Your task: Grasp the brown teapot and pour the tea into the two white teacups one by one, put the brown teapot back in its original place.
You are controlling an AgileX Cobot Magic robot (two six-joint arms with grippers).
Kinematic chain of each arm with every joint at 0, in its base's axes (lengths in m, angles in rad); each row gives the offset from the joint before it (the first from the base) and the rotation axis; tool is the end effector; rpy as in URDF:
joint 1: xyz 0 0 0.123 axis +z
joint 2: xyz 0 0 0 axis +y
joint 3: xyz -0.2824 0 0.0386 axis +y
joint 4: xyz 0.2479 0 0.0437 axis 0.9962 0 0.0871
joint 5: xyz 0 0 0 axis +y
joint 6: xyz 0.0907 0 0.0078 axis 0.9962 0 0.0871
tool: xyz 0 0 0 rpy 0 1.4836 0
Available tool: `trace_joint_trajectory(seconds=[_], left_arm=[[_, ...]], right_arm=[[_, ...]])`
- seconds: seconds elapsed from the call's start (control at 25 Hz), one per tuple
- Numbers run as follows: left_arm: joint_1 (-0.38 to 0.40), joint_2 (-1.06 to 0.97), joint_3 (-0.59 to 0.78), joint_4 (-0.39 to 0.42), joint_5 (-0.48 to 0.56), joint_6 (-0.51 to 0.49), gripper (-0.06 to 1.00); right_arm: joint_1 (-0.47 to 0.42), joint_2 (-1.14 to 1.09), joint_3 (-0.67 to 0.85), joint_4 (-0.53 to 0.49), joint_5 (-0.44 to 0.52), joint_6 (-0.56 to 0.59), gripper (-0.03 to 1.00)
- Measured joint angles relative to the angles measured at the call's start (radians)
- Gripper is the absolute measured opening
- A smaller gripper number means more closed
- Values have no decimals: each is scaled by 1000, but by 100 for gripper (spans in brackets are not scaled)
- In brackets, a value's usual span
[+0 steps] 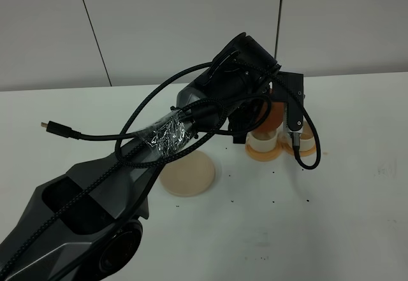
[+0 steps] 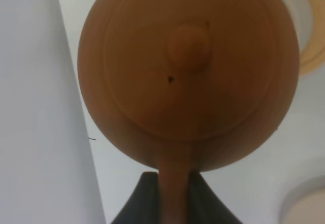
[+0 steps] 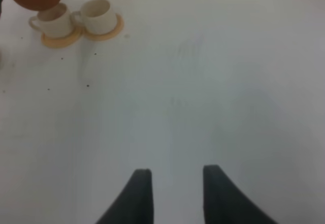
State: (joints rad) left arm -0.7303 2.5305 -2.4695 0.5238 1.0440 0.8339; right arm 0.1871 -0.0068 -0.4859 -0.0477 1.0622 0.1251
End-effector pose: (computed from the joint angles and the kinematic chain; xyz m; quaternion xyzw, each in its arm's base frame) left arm 0.4367 -0.3382 0.2149 0.7004 0.6140 0.2642 0.2503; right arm -0.0036 -0.0045 0.2732 -0.0257 0.8549 0.0569 0.5150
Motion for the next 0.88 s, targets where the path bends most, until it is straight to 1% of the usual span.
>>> trace_joint_trajectory(seconds=[0.24, 0.6, 0.88], left_arm=[[0, 0, 0, 6, -28, 0, 17], [0, 0, 0, 9, -43, 1, 17], [-8, 0, 0, 11, -48, 27, 17]], right_arm=[[0, 0, 0, 0, 0, 0, 24], [0, 0, 0, 0, 0, 0, 24], [0, 0, 0, 1, 0, 0, 24]])
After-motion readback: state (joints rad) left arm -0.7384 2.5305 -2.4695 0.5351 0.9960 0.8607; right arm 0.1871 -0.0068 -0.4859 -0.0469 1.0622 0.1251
